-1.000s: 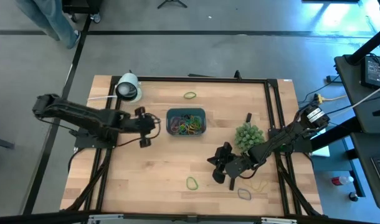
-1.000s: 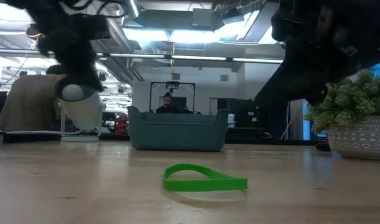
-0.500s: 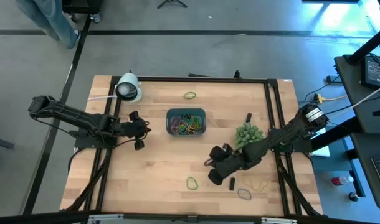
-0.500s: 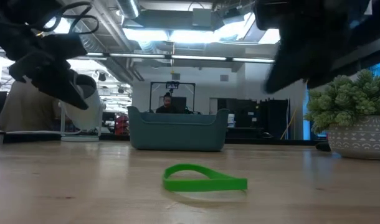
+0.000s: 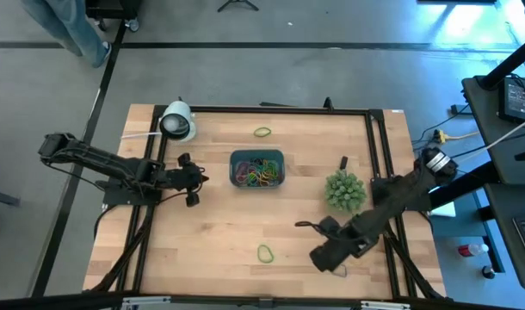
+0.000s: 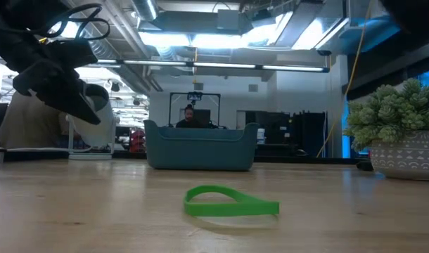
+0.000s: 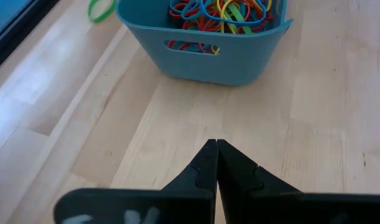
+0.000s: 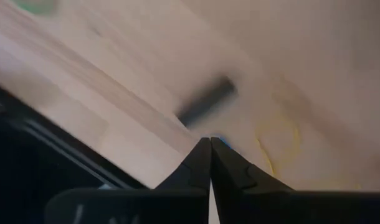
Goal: Pick and place rubber bands into bin
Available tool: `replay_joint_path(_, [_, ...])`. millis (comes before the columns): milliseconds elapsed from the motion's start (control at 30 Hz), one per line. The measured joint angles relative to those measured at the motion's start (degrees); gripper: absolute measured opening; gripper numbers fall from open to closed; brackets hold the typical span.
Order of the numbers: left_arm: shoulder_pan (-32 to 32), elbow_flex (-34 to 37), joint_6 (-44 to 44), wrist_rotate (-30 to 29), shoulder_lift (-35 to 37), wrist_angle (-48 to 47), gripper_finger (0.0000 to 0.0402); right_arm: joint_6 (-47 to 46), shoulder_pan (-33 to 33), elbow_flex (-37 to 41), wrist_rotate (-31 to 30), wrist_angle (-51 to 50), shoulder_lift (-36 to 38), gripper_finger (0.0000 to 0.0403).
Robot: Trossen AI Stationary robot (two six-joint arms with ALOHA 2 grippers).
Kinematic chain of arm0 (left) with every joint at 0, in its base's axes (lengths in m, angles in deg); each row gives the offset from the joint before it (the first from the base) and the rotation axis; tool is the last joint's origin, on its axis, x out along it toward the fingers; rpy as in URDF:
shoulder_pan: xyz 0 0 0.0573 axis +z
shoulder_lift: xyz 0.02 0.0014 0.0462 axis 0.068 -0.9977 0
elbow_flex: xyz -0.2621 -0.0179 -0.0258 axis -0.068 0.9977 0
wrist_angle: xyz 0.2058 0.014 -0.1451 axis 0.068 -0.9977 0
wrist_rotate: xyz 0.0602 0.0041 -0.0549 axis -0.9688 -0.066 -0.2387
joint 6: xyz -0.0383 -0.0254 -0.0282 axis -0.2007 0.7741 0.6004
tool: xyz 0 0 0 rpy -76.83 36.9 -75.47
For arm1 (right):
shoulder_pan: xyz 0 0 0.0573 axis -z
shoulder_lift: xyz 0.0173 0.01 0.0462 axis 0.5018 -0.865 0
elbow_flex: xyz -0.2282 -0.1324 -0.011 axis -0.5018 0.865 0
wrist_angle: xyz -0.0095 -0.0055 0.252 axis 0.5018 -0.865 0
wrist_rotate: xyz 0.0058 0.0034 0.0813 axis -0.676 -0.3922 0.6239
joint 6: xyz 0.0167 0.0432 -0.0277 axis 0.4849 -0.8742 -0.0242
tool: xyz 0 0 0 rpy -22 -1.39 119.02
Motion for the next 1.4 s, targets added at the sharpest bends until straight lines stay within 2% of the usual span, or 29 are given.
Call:
replay_joint_path(167, [0.0,0.0,0.01,0.5,-0.02,-0.04,0.0002,-9.49,-4.57,4.66,4.66,0.61,0.0,0.0012])
replay_joint_path(267, [0.0,0.0,0.0,0.52,-0.04,-0.04,0.0002,-13.34,-6.64,8.09,5.46,2.13,0.0,0.0021])
replay_joint_path(567, [0.0,0.0,0.21,0.66,-0.04,0.39,0.0002,-15.29,-8.31,20.25,5.4,13.82,-0.04,0.009])
replay_joint_path(733, [0.0,0.0,0.08,1.66,-0.04,0.37,0.0002,-15.55,-8.27,24.08,5.61,19.15,0.55,0.0105])
replay_joint_path(867, [0.0,0.0,-0.03,1.6,-0.04,0.37,0.0002,-16.55,-8.27,23.64,5.54,17.71,0.33,0.0091])
replay_joint_path(1067, [0.0,0.0,-1.52,1.63,-0.04,0.35,0.0003,-16.47,-8.31,21.66,5.57,16.94,-0.06,0.0011])
replay_joint_path(1300, [0.0,0.0,-1.54,2.06,-0.04,0.29,0.0002,-16.43,-8.31,14.91,4.15,13.22,-0.26,0.0003])
replay_joint_path(1400, [0.0,0.0,-1.65,2.1,-0.04,0.26,0.0002,-16.32,-8.31,10.89,-0.25,9.65,-0.38,0.0004])
